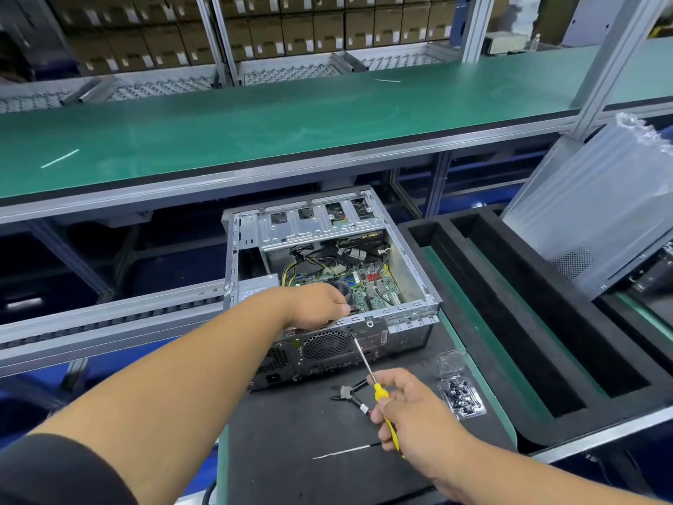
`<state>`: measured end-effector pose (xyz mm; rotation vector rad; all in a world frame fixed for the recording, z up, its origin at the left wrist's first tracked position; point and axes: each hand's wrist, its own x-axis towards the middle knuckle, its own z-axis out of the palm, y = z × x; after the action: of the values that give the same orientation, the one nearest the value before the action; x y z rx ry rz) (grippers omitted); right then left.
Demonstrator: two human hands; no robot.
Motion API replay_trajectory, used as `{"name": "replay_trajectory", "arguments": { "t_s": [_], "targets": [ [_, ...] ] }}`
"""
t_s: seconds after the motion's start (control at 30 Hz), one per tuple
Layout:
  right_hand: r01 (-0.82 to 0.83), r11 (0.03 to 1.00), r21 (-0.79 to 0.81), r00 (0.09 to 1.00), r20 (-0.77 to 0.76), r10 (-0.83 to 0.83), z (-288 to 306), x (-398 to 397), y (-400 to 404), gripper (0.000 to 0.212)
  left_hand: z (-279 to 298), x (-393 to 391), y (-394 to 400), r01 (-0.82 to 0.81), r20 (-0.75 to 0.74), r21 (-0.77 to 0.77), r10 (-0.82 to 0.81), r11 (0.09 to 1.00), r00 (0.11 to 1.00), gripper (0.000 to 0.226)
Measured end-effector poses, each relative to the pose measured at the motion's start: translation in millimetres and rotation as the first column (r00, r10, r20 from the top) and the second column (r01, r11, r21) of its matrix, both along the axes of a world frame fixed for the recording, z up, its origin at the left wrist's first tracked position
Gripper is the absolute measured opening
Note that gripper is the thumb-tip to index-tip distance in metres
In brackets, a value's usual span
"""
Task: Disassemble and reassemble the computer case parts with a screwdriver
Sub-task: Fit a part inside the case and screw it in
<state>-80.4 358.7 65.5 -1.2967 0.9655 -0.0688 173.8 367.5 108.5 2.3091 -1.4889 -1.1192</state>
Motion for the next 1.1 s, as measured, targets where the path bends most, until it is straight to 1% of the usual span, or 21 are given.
{"name": "replay_trajectory", "arguments": {
  "t_s": [0.07, 0.13, 0.2, 0.33, 0.47, 0.6, 0.67, 0.73, 0.8, 0.9, 0.93, 1.0, 1.03, 1.1],
  "targets": [
    [0.002, 1.000, 0.003, 1.000, 0.002, -0.002, -1, -1, 1, 0.041, 5, 3, 4, 0.054, 0.079, 0.049, -0.058, 0.997, 0.995, 0.041],
    [0.001, 1.000, -0.003, 1.000, 0.001, -0.001, -1, -1, 1, 0.041, 5, 5, 8, 0.049, 0.096, 0.049, -0.054, 0.998, 0.994, 0.040],
    [0.000, 1.000, -0.013, 1.000, -0.001, 0.000, -1, -1, 2, 0.040, 0, 2, 10, 0.021, 0.084, 0.019, -0.022, 1.000, 0.996, 0.040],
    [0.015, 1.000, -0.002, 1.000, 0.016, -0.015, 1, 2, 4, 0.038, -9, -10, 10, -0.131, 0.110, -0.064, 0.138, 0.989, 0.984, 0.037],
    [0.027, 1.000, 0.002, 0.999, 0.039, -0.027, 6, 6, 6, 0.035, -14, -17, 12, -0.141, 0.173, -0.099, 0.157, 0.985, 0.972, 0.041],
    [0.038, 0.999, 0.014, 0.998, 0.042, -0.039, 10, 10, 6, 0.036, -10, -19, 14, -0.012, 0.221, -0.073, 0.028, 0.997, 0.975, 0.039],
    [0.039, 0.999, 0.021, 0.998, 0.040, -0.040, 11, 11, 7, 0.036, -8, -19, 15, -0.028, 0.221, -0.079, 0.045, 0.996, 0.974, 0.039],
    [0.036, 0.999, 0.019, 0.999, 0.035, -0.037, 11, 10, 7, 0.036, -7, -19, 16, 0.003, 0.252, -0.075, 0.016, 0.997, 0.967, 0.038],
    [0.037, 0.999, 0.020, 0.999, 0.033, -0.038, 10, 10, 6, 0.035, -7, -16, 17, 0.092, 0.266, -0.051, -0.075, 0.994, 0.961, 0.035],
    [0.050, 0.998, 0.037, 0.998, 0.044, -0.051, 10, 10, 5, 0.036, -7, -7, 21, 0.176, 0.241, -0.003, -0.170, 0.984, 0.955, 0.030],
    [0.052, 0.998, 0.042, 0.997, 0.048, -0.054, 10, 10, 5, 0.036, -9, -5, 21, 0.209, 0.271, 0.015, -0.205, 0.978, 0.940, 0.028],
    [0.053, 0.998, 0.041, 0.997, 0.053, -0.055, 10, 10, 4, 0.038, -18, -5, 22, 0.279, 0.398, 0.043, -0.273, 0.959, 0.876, 0.029],
    [0.050, 0.998, 0.036, 0.997, 0.055, -0.052, 10, 10, 4, 0.039, -22, -6, 21, 0.291, 0.446, 0.039, -0.277, 0.956, 0.851, 0.033],
    [0.045, 0.998, 0.041, 0.997, 0.055, -0.047, 11, 11, 3, 0.038, -29, -6, 20, 0.284, 0.477, 0.010, -0.254, 0.959, 0.842, 0.038]
  ]
}}
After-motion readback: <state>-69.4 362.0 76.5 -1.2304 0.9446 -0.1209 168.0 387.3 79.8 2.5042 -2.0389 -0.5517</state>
